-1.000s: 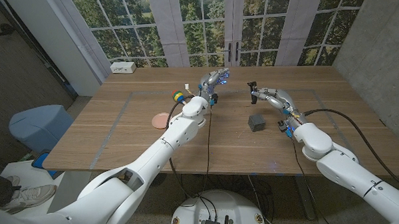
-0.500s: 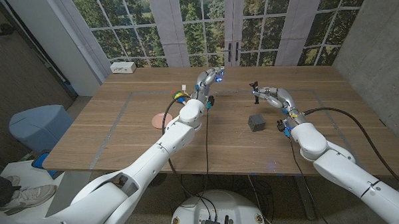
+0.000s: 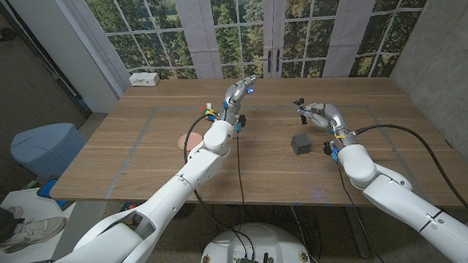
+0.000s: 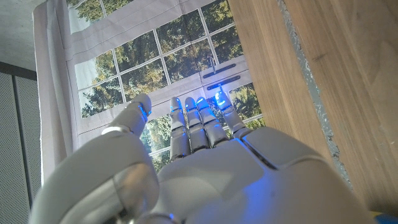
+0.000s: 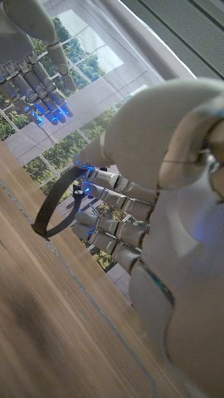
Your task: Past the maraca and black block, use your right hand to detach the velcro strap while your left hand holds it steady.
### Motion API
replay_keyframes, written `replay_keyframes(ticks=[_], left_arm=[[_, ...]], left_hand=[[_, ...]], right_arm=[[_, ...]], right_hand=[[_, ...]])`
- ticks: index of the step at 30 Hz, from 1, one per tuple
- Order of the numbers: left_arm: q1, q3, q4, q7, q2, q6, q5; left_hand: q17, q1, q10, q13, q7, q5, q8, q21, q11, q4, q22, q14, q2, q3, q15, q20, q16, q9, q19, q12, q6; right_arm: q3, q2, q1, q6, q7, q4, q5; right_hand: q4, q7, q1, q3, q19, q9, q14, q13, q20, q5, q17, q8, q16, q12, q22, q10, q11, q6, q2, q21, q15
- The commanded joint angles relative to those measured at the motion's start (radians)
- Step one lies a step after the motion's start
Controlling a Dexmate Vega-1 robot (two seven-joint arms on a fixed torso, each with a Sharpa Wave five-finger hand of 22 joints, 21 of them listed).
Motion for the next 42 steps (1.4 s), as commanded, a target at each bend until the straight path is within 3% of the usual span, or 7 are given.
replay_keyframes(ticks=[1,12,23,26,29,31,42], left_arm=[[0.041,-0.029,0.014,-0.027,-0.004,-0.093,-0.016],[0.056,-0.041,0.047,-0.043,-0.023,-0.175,-0.018],[0.071,-0.046,0.031,-0.046,-0.021,-0.185,-0.016],[0.075,-0.047,0.024,-0.048,-0.017,-0.183,-0.017],[0.079,-0.048,0.017,-0.049,-0.012,-0.181,-0.015],[0.082,-0.05,0.016,-0.05,-0.011,-0.185,-0.016],[0.089,-0.054,0.009,-0.064,-0.001,-0.194,-0.02]], left_hand=[[-0.049,-0.053,-0.08,-0.042,-0.001,-0.018,-0.005,-0.061,0.003,0.007,0.001,-0.102,0.03,0.022,0.004,-0.021,0.0,-0.021,-0.049,-0.002,-0.074],[-0.095,-0.132,-0.344,-0.094,-0.058,-0.023,-0.006,-0.206,-0.014,0.061,0.002,-0.343,0.051,0.049,-0.002,-0.051,0.004,-0.033,-0.146,-0.006,-0.296],[-0.098,-0.136,-0.35,-0.095,-0.048,-0.022,-0.002,-0.216,-0.013,0.062,0.002,-0.347,0.05,0.052,0.004,-0.05,0.008,-0.033,-0.145,-0.001,-0.299],[-0.099,-0.137,-0.35,-0.095,-0.049,-0.023,-0.001,-0.218,-0.013,0.062,0.002,-0.347,0.048,0.052,0.003,-0.048,0.009,-0.033,-0.144,0.0,-0.3],[-0.099,-0.138,-0.347,-0.095,-0.049,-0.023,-0.001,-0.22,-0.014,0.061,0.002,-0.346,0.046,0.052,0.003,-0.046,0.01,-0.033,-0.142,0.002,-0.301],[-0.1,-0.139,-0.346,-0.095,-0.049,-0.023,0.0,-0.221,-0.016,0.061,0.002,-0.344,0.045,0.052,0.002,-0.047,0.012,-0.034,-0.14,0.004,-0.302],[-0.101,-0.145,-0.345,-0.095,-0.046,-0.024,-0.001,-0.229,-0.018,0.061,0.002,-0.345,0.043,0.049,-0.003,-0.046,0.014,-0.034,-0.134,0.007,-0.312]], right_arm=[[-0.052,-0.012,0.032,-0.198,-0.04,-0.051,-0.106],[-0.094,-0.026,0.055,-0.348,-0.042,-0.103,-0.163],[-0.095,-0.063,0.06,-0.413,0.024,-0.146,-0.124],[-0.063,-0.078,0.048,-0.34,0.075,-0.129,-0.054],[-0.025,-0.083,0.032,-0.214,0.131,-0.083,0.033],[-0.015,-0.08,0.027,-0.149,0.146,-0.056,0.062],[0.002,-0.041,0.02,0.123,0.189,0.078,0.145]], right_hand=[[0.0,0.007,0.002,0.008,0.002,0.0,0.007,-0.003,-0.013,-0.007,-0.005,-0.004,-0.011,-0.004,0.002,0.009,0.009,-0.002,0.005,0.008,-0.135],[0.004,0.005,-0.021,0.004,0.0,-0.004,-0.02,-0.027,-0.006,-0.013,-0.047,-0.018,-0.054,-0.039,0.001,-0.015,0.022,-0.035,-0.014,0.014,-0.115],[0.024,0.035,-0.154,-0.08,-0.041,-0.035,-0.113,-0.099,0.076,-0.01,-0.103,-0.131,-0.098,-0.192,-0.003,-0.158,0.108,-0.299,-0.108,-0.002,-0.026],[0.05,0.061,-0.243,-0.118,-0.069,-0.057,-0.157,-0.13,0.1,-0.003,-0.126,-0.154,-0.119,-0.261,-0.003,-0.226,0.128,-0.444,-0.119,-0.023,0.005],[0.092,0.076,-0.344,-0.141,-0.113,-0.081,-0.225,-0.161,0.111,-0.012,-0.151,-0.151,-0.154,-0.323,-0.004,-0.288,0.169,-0.563,-0.075,-0.054,0.044],[0.093,0.08,-0.358,-0.145,-0.127,-0.088,-0.25,-0.17,0.109,-0.015,-0.161,-0.155,-0.169,-0.34,-0.005,-0.309,0.185,-0.599,-0.07,-0.064,0.054],[0.118,0.049,-0.438,-0.154,-0.164,-0.11,-0.335,-0.212,0.026,-0.013,-0.209,-0.152,-0.227,-0.377,-0.007,-0.341,0.19,-0.68,-0.021,-0.099,0.039]])
